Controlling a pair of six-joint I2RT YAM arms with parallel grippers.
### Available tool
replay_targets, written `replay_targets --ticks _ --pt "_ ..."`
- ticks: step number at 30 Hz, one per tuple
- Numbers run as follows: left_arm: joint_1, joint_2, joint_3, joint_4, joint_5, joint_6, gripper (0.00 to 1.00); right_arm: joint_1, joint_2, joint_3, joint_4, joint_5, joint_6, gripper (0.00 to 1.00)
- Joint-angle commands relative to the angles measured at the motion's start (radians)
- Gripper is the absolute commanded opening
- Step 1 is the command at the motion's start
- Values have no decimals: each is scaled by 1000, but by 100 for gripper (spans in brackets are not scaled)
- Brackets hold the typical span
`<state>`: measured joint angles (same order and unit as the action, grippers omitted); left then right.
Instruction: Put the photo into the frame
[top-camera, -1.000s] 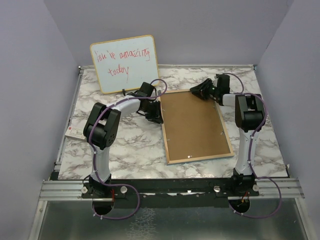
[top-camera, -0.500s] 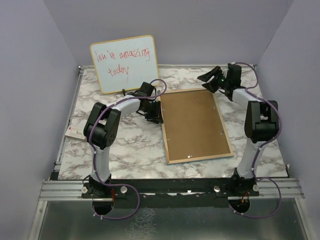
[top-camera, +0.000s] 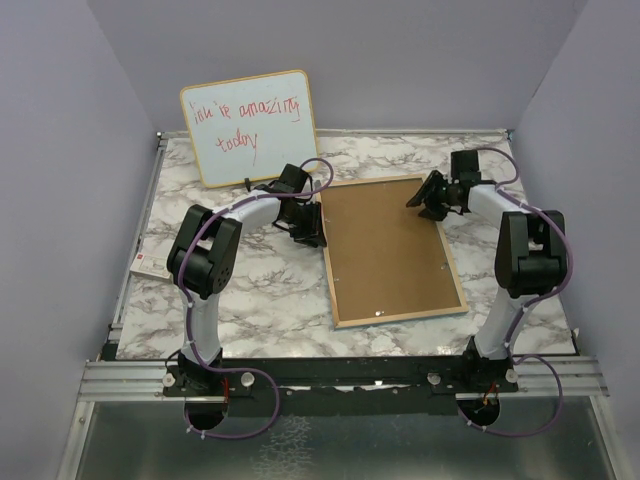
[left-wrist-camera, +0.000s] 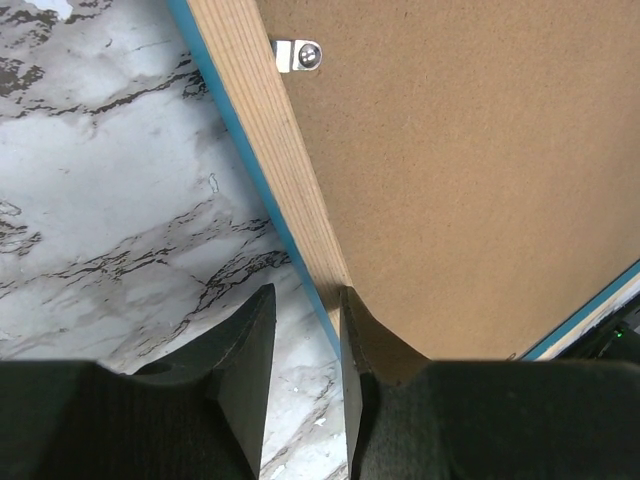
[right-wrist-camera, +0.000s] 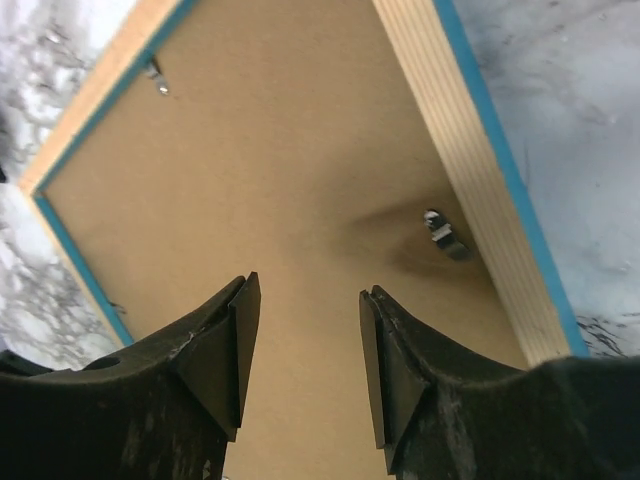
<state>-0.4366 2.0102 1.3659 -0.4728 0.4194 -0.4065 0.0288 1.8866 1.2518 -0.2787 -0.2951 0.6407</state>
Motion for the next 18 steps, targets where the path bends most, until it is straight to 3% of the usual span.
replay_targets --ticks 1,18 --pt "13 73 -57 -20 -218 61 30 -1 34 25 -104 63 -70 53" --pt "13 61 -66 -15 -231 66 28 -1 127 93 -108 246 -93 49"
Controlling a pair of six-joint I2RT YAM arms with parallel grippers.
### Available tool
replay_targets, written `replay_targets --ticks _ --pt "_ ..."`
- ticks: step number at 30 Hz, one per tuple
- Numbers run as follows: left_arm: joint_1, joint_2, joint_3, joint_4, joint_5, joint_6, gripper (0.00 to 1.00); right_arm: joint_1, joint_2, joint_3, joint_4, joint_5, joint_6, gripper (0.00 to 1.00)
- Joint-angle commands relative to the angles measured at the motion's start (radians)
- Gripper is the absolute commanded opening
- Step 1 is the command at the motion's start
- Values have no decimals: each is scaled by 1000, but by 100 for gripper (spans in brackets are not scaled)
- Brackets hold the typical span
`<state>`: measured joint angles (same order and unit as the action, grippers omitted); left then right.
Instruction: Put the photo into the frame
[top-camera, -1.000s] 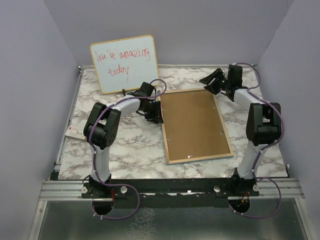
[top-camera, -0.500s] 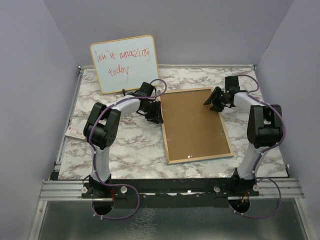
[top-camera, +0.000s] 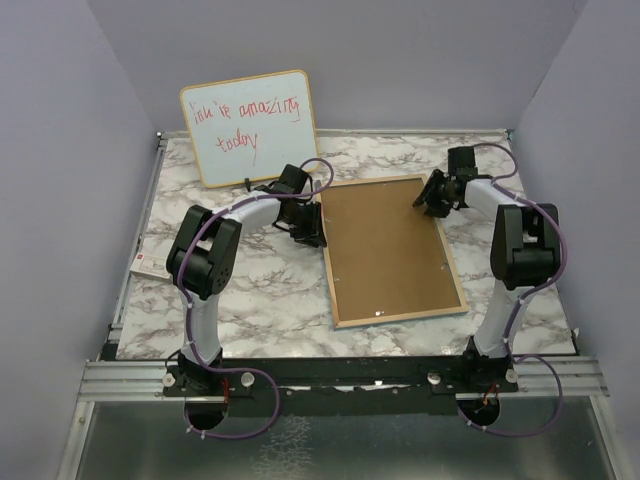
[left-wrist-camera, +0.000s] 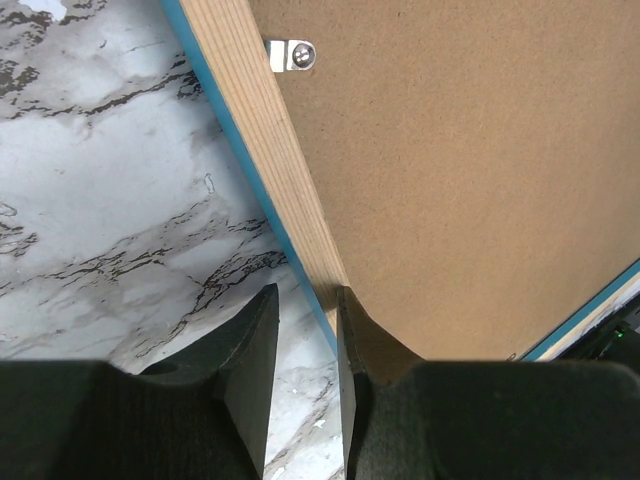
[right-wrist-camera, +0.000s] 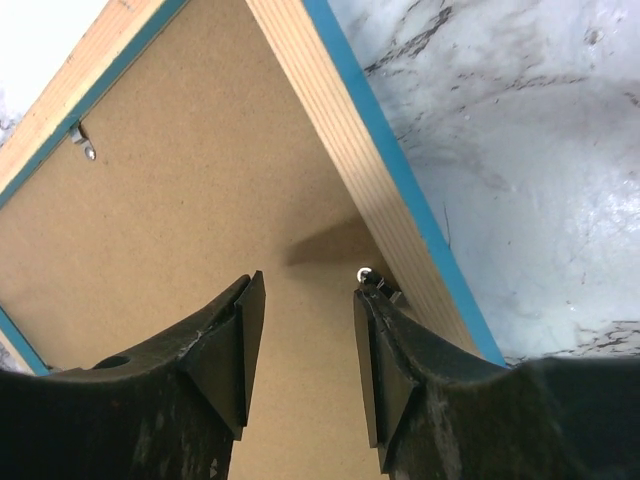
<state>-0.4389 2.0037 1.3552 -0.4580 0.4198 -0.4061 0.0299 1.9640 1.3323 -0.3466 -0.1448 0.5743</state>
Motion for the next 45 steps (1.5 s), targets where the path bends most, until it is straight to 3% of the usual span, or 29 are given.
replay_targets --ticks 1,10,24,31,37,45 --pt "16 66 -56 -30 -231 66 28 -2 51 18 -47 109 -27 49" --pt "16 71 -59 -30 -230 63 27 -3 56 56 -89 170 -93 46" --pt "16 73 -62 -31 -231 64 27 -2 6 49 -40 168 -327 39" --pt "16 65 -65 -31 -234 64 27 -2 -68 40 -17 154 -296 41" --pt "16 46 -51 -29 -180 54 30 -2 -142 79 -158 67 -183 45" --pt "16 4 -21 -4 -56 40 44 -2 -362 -238 -211 -58 -27 46"
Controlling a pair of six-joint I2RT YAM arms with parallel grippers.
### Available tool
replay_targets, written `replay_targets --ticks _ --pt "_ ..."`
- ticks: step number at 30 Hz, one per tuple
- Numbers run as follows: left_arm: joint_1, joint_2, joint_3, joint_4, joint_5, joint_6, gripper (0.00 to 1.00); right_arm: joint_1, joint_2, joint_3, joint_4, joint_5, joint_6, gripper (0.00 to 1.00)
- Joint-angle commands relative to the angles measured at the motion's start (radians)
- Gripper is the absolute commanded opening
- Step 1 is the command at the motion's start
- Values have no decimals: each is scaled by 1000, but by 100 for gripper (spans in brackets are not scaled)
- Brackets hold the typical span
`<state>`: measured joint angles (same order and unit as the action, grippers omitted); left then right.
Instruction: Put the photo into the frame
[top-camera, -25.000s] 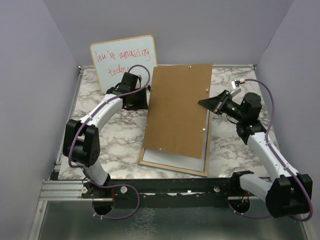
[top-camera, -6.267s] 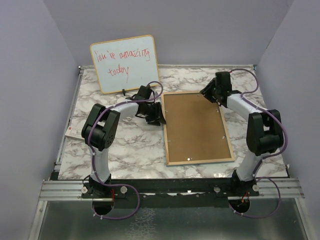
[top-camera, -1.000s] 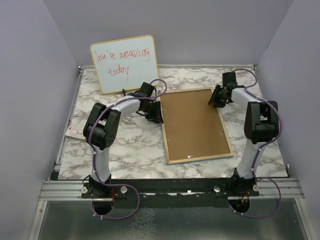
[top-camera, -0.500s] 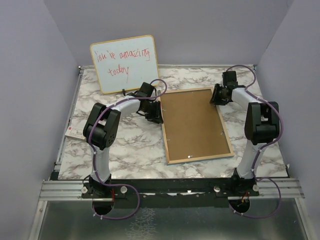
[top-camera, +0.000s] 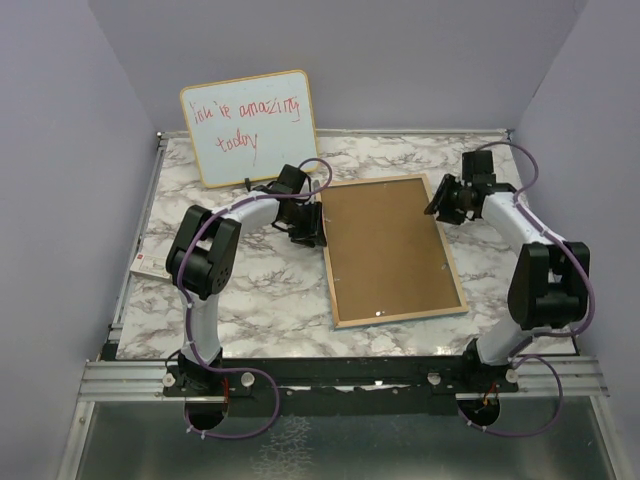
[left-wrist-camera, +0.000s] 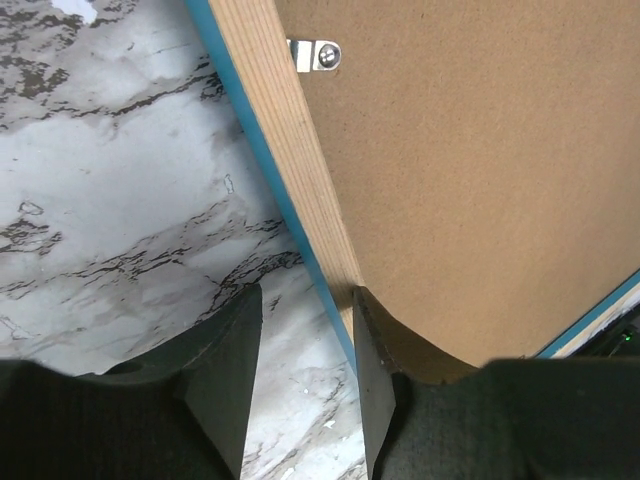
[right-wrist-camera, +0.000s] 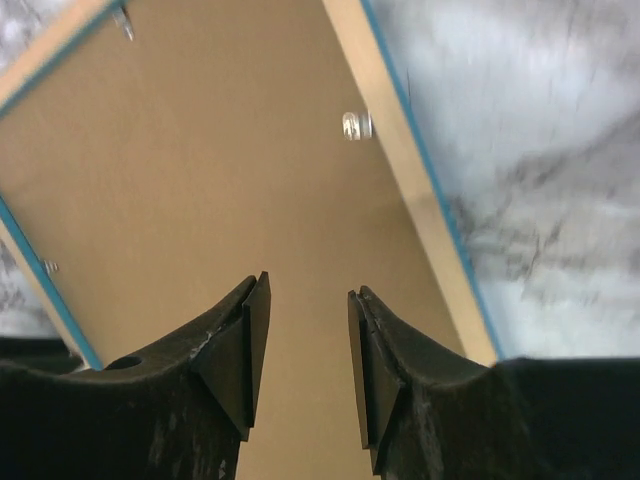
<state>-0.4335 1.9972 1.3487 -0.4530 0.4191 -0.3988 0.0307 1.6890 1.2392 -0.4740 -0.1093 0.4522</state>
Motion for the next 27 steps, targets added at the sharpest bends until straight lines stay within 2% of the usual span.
replay_targets --ticks 1,5,9,16,21,27 --pt "9 5 -14 -6 -44 30 45 -3 -115 -186 -83 -103 106 46" --pt "9 -15 -38 17 -25 16 46 -3 -204 -330 -63 -99 141 46" --pt "10 -30 -81 61 -12 -6 45 -3 -234 -405 -38 -52 153 46" --pt "10 -10 -100 73 -26 -31 38 -3 -200 -419 25 32 150 46" --pt "9 -2 -100 73 -32 -35 36 -3 -160 -422 73 51 158 45" --pt "9 6 -102 73 -40 -37 34 -3 -132 -402 49 130 164 45"
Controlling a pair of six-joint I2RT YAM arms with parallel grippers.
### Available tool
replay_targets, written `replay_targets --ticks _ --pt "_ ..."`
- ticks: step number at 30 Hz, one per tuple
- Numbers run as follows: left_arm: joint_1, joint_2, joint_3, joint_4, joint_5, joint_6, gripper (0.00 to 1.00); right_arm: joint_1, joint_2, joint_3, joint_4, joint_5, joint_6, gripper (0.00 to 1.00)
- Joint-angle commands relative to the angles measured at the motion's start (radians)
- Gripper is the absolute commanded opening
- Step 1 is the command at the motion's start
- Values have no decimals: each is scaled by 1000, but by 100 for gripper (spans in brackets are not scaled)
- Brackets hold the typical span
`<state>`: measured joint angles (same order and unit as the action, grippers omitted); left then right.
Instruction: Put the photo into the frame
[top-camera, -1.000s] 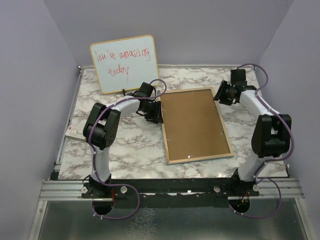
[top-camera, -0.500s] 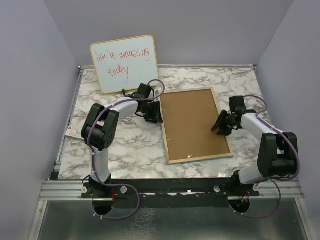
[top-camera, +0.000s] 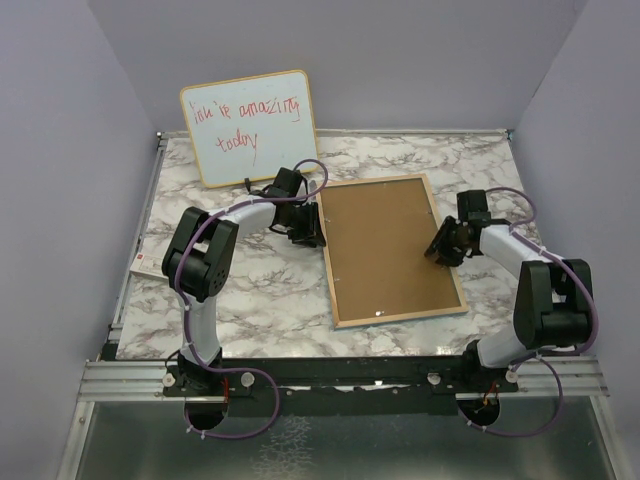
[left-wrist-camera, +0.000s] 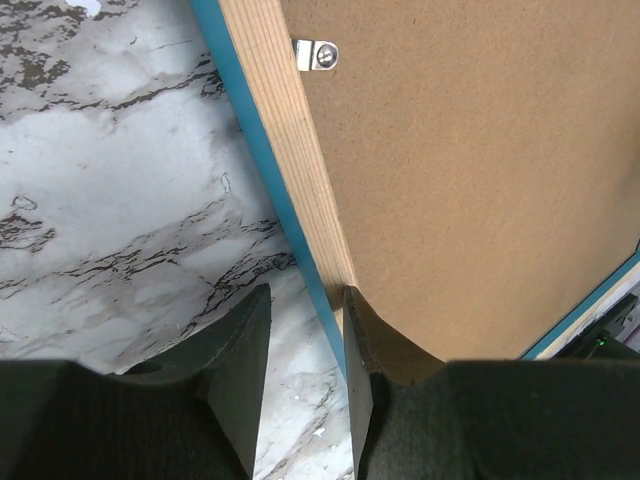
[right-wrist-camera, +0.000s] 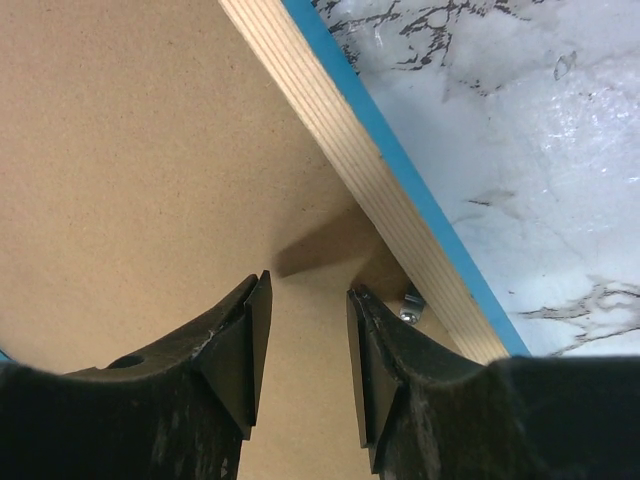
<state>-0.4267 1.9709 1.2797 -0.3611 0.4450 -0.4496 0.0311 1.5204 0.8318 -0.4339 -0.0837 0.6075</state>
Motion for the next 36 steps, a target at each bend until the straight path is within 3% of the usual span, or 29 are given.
replay_targets --ticks 1,10,28,36 --pt "3 32 -33 -19 -70 14 33 -3 37 7 -2 124 6 45" --pt "2 38 -28 -19 -84 10 24 -3 29 20 -101 219 -14 44" --pt "2 49 -25 -19 -95 1 24 -5 92 88 -311 301 -11 40" --pt "3 49 -12 -19 -93 -4 25 -8 3 118 -239 210 -34 43"
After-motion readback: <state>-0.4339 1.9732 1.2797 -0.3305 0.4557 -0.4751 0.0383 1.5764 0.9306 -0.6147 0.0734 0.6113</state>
